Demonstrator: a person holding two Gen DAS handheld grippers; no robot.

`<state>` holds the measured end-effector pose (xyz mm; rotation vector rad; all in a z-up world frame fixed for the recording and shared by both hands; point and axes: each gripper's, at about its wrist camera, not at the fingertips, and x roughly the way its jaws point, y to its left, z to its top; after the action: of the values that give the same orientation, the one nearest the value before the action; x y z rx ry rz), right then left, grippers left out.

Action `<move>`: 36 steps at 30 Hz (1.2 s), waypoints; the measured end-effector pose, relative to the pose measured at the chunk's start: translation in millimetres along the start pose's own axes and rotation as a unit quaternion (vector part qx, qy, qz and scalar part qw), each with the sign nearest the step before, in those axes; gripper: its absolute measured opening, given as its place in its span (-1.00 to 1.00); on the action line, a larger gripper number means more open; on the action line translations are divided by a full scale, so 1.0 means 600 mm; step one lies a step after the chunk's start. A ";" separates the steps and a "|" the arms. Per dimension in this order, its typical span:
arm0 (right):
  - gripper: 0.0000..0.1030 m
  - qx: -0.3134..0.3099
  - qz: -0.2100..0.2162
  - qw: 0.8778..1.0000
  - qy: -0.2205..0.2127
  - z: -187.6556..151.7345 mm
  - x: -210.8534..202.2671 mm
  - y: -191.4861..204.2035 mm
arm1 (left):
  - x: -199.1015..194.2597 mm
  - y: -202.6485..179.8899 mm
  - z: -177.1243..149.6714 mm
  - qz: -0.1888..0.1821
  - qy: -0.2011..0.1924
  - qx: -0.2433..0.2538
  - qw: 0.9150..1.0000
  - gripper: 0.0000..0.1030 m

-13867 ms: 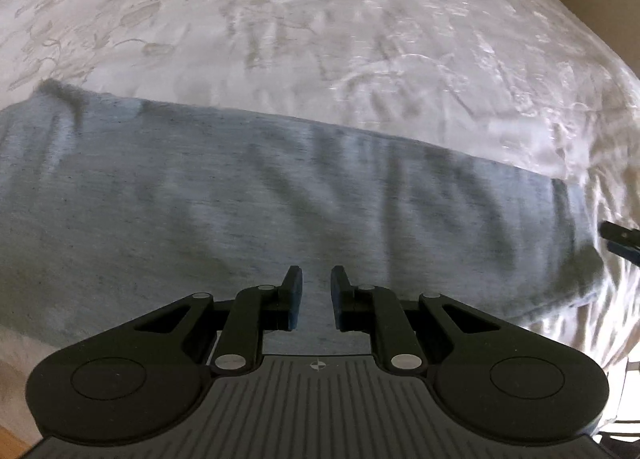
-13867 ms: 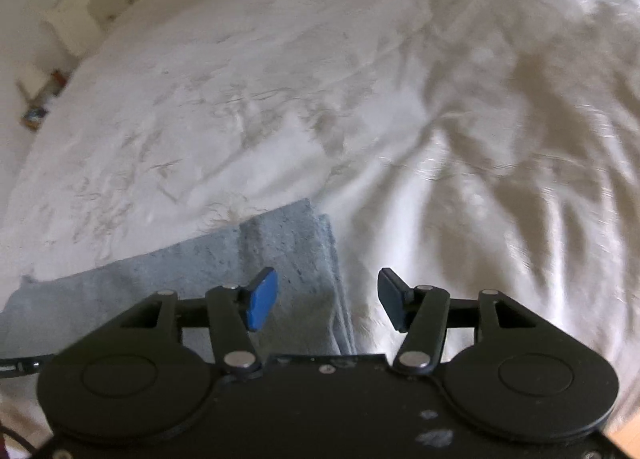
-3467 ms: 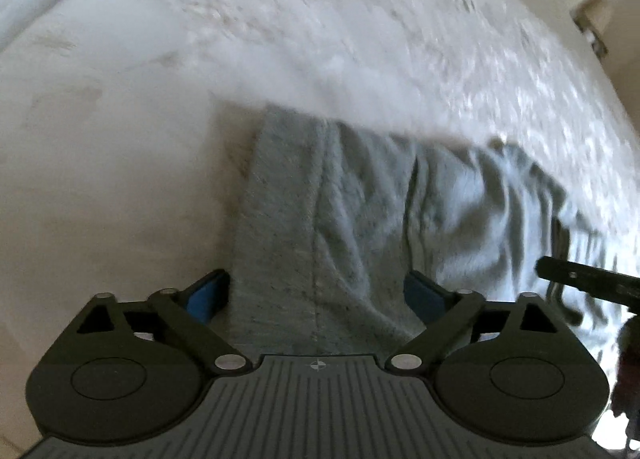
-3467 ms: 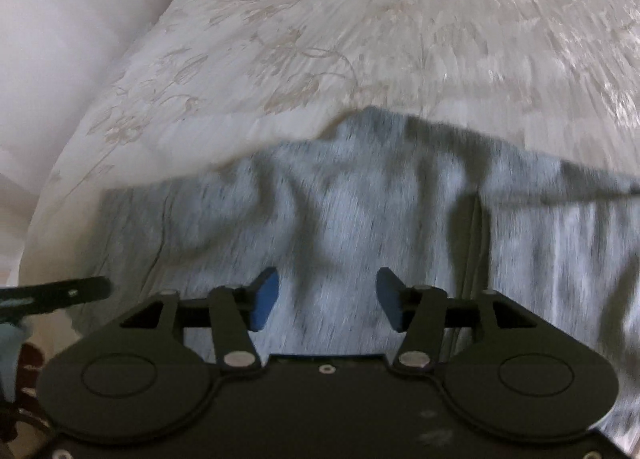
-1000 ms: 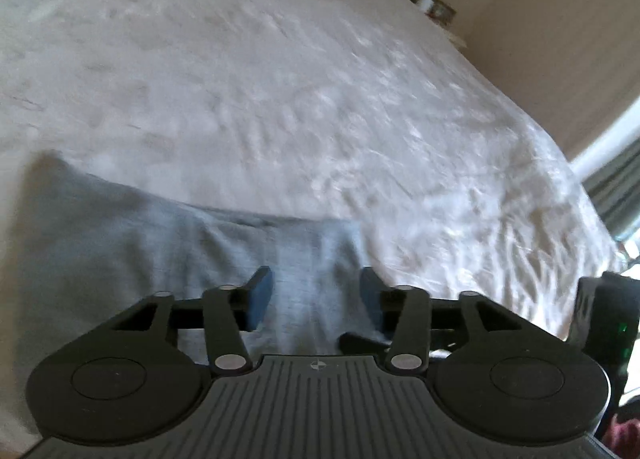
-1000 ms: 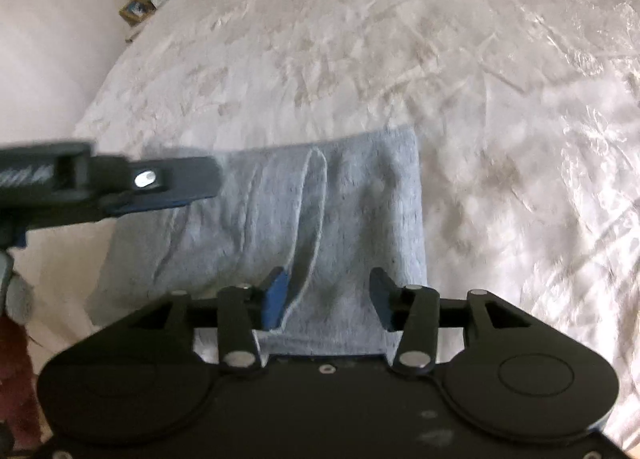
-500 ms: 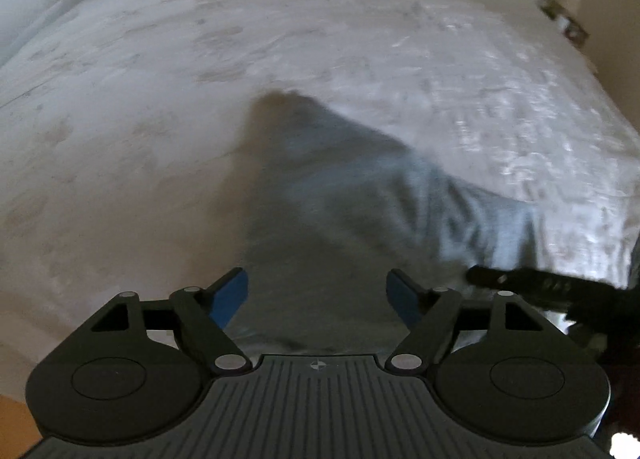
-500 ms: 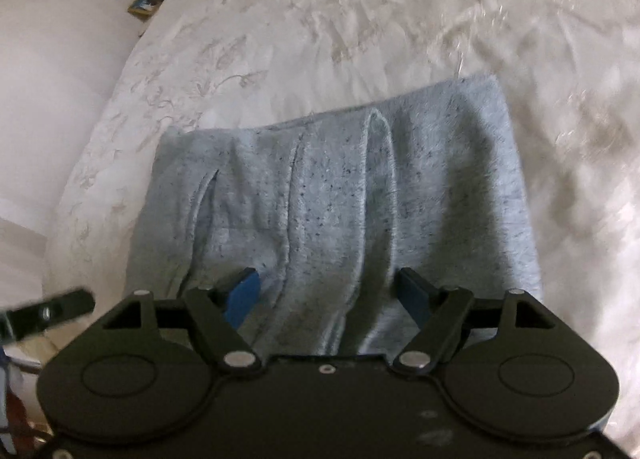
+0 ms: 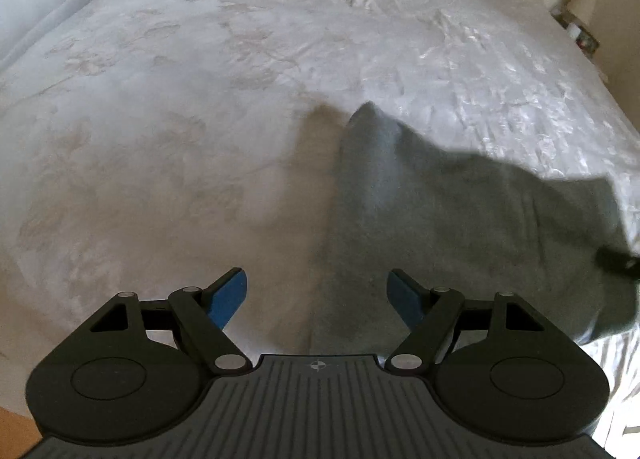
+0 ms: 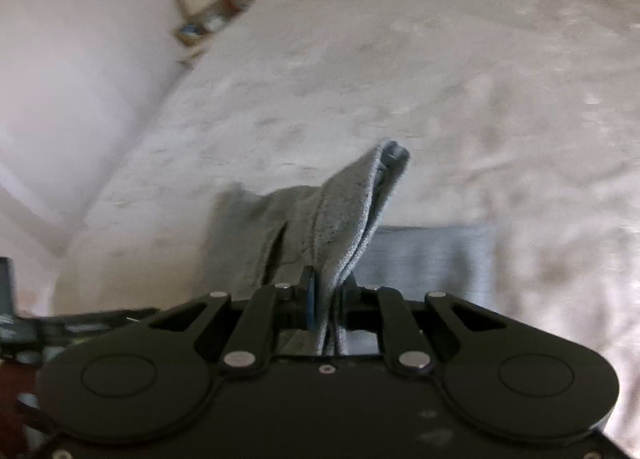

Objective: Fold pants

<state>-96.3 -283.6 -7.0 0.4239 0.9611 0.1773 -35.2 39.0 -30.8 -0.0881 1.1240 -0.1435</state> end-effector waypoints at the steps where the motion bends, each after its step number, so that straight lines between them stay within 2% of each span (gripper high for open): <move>1: -0.73 0.006 -0.016 1.000 0.014 -0.002 0.010 -0.014 | 0.005 -0.003 0.000 -0.004 0.003 0.005 1.000 0.48; 3: -0.67 0.009 -0.043 0.998 0.051 -0.012 0.045 -0.043 | 0.017 -0.017 0.003 -0.011 0.010 0.018 1.000 0.48; 6: -0.59 0.009 -0.079 0.993 0.081 -0.039 0.086 -0.076 | 0.031 -0.045 0.008 -0.025 0.017 0.047 0.998 0.48; 10: -0.49 0.018 -0.089 0.993 0.071 -0.050 0.082 -0.067 | 0.060 -0.076 0.001 -0.031 0.032 0.086 0.995 0.48; 14: -0.37 0.003 -0.106 0.991 0.083 -0.066 0.094 -0.067 | 0.112 -0.077 -0.034 -0.033 0.098 0.097 0.990 0.51; 16: -0.26 0.015 -0.111 0.990 0.083 -0.074 0.101 -0.072 | 0.124 -0.073 -0.053 -0.031 0.114 0.104 0.988 0.58; 17: -0.23 0.022 -0.112 0.990 0.083 -0.076 0.100 -0.074 | 0.125 -0.069 -0.059 -0.033 0.117 0.105 0.987 0.60; 19: 0.02 0.028 -0.114 0.989 0.085 -0.081 0.108 -0.087 | 0.124 -0.061 -0.062 -0.040 0.120 0.101 0.987 0.61; 21: 0.18 0.031 -0.119 0.989 0.088 -0.085 0.112 -0.093 | 0.120 -0.053 -0.058 -0.046 0.121 0.093 0.987 0.60; 25: 0.32 0.055 -0.116 0.988 0.089 -0.093 0.105 -0.113 | 0.102 -0.050 -0.040 -0.039 0.102 0.100 0.989 0.60; 28: 0.31 0.062 -0.118 0.987 0.085 -0.083 0.105 -0.113 | 0.086 -0.053 -0.016 -0.038 0.079 0.106 0.990 0.60; 31: 0.32 0.034 -0.152 0.987 0.035 -0.065 0.084 -0.097 | 0.078 -0.066 0.017 -0.041 0.055 0.111 0.991 0.60; 33: 0.30 0.023 -0.155 0.988 0.006 -0.049 0.072 -0.087 | 0.085 -0.080 0.042 -0.044 0.047 0.114 0.991 0.60; 35: 0.08 0.015 -0.142 0.990 -0.012 -0.033 0.069 -0.079 | 0.103 -0.100 0.062 -0.039 0.044 0.119 0.991 0.60; 36: -0.16 0.006 -0.136 0.991 -0.013 -0.025 0.072 -0.073 | 0.111 -0.108 0.074 -0.037 0.045 0.121 0.991 0.60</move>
<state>-86.1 -305.0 -65.9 0.3005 0.9847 -0.0812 28.5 -35.5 -61.9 0.0952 1.1859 -0.3516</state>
